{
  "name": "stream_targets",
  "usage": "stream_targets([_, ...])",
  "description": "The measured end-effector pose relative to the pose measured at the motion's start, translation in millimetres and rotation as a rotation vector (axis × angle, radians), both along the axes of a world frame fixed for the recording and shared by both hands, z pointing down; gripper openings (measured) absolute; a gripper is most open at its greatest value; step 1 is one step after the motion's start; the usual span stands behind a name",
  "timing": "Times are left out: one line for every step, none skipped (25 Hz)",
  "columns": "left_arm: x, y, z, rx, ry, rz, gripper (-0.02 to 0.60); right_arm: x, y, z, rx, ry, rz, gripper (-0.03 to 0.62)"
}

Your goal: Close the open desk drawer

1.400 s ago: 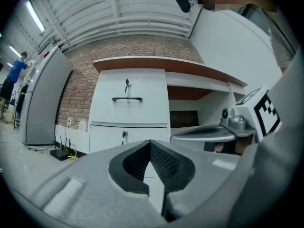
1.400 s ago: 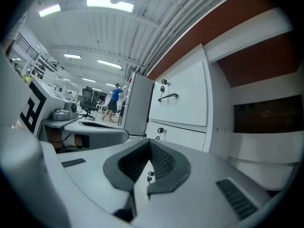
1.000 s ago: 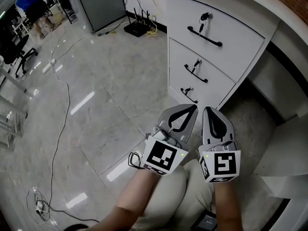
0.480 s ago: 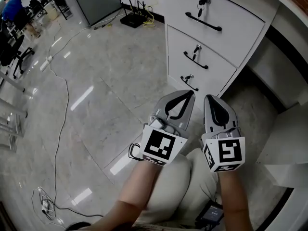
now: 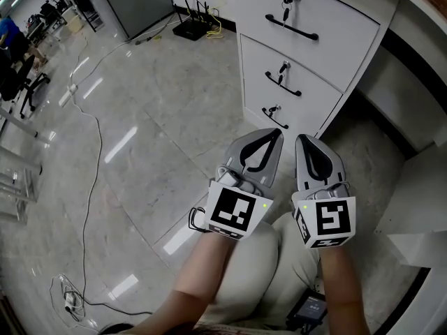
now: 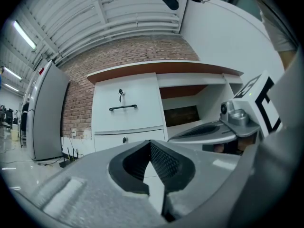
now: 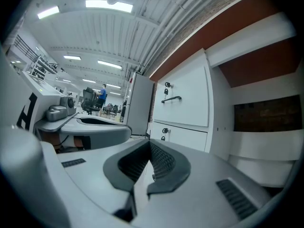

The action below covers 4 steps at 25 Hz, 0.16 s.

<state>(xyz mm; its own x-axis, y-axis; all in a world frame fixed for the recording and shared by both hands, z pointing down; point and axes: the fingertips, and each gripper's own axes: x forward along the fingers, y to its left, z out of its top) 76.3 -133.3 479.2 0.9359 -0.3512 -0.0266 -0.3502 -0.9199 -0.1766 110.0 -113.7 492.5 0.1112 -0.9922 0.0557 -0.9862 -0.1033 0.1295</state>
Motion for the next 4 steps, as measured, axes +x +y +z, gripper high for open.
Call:
stream_targets([0.6,0.7,-0.2,0.002,0.0,0.001,0.008,0.7,0.4,0.2,0.0,-0.001,0.002,0.011])
stream_targets([1.2,1.3,-0.5,0.003,0.001,0.002,0.006,1.3,0.9,0.3,0.001,-0.002,0.004,0.011])
stream_targets([1.5,1.9,-1.0,0.005,0.001,0.004,0.006,1.8,1.5,0.4,0.002,-0.004,0.006,0.011])
stream_targets([1.8,2.5,-1.5,0.006,0.002,0.005,0.006,2.3,2.1,0.4,0.002,-0.006,0.008,0.011])
